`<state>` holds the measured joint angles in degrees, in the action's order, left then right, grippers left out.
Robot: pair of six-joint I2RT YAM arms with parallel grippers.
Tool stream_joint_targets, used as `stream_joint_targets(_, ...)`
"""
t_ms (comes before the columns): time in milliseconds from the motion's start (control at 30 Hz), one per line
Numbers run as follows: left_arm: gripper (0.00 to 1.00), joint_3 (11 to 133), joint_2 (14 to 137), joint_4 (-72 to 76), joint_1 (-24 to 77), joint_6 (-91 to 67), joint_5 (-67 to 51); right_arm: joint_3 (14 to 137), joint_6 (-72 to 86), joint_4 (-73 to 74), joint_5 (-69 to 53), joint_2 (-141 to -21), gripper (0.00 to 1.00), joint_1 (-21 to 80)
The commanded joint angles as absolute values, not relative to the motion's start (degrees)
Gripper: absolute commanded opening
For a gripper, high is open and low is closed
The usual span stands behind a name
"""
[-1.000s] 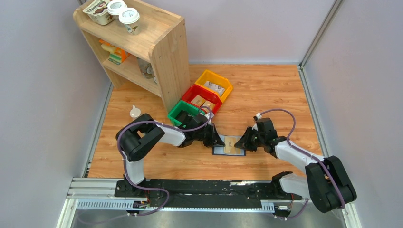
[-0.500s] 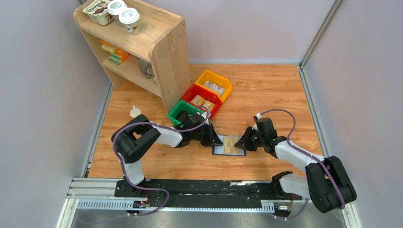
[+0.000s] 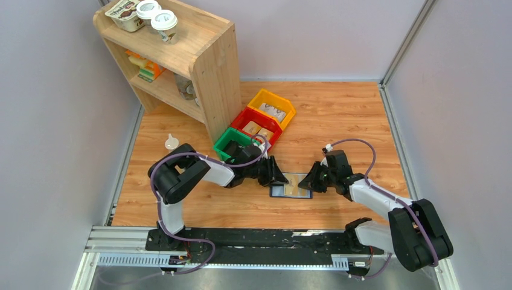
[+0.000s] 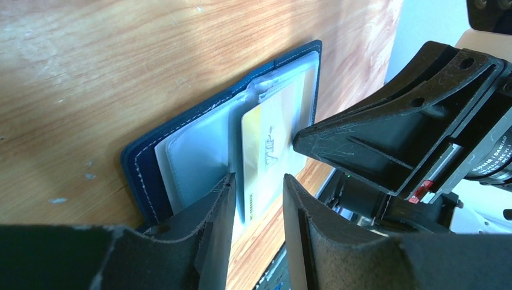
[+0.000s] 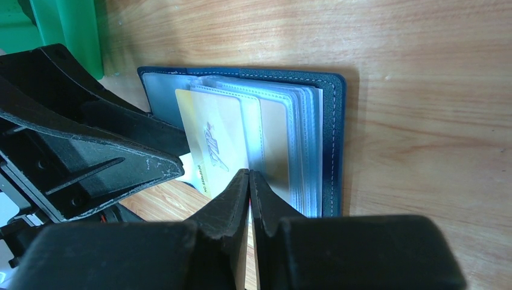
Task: Take the credit cards out of the card holder
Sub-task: Remove the credit card from the card holder.
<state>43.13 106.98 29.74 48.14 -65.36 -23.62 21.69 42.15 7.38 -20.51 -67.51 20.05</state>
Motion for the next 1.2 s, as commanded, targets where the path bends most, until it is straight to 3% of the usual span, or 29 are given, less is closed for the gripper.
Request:
stream_joint_targets(0, 0.43, 44.4, 109.2, 31.4, 48.2, -65.5, -24.6, 20.8, 40.5, 11.5, -17.7, -67.4, 0.11, 19.7)
stream_joint_targets(133, 0.43, 44.6, 110.5, 32.8, 48.2, -65.8, -25.3, 20.7, 40.6, 11.3, -17.7, -67.5, 0.11, 19.6)
stream_joint_targets(233, 0.38, 44.4, 110.7, 34.2, 48.2, -66.3, -25.4, 20.8, 40.7, 11.3, -17.7, -67.6, 0.11, 19.7)
stream_joint_targets(533, 0.00, 42.9, 109.2, 37.7, 48.2, -65.3, -24.8, 20.7, 40.6, 11.3, -17.5, -67.7, 0.11, 19.5)
stream_joint_targets(700, 0.00, 41.4, 106.4, 37.7, 47.6, -63.4, -24.7, 20.8, 40.5, 11.4, -17.6, -67.2, 0.11, 19.4)
stream_joint_targets(1167, 0.00, 45.0, 92.0, 9.2, 45.2, -44.8, -21.5, 22.8, 38.3, 13.0, -18.3, -67.4, 0.11, 18.9)
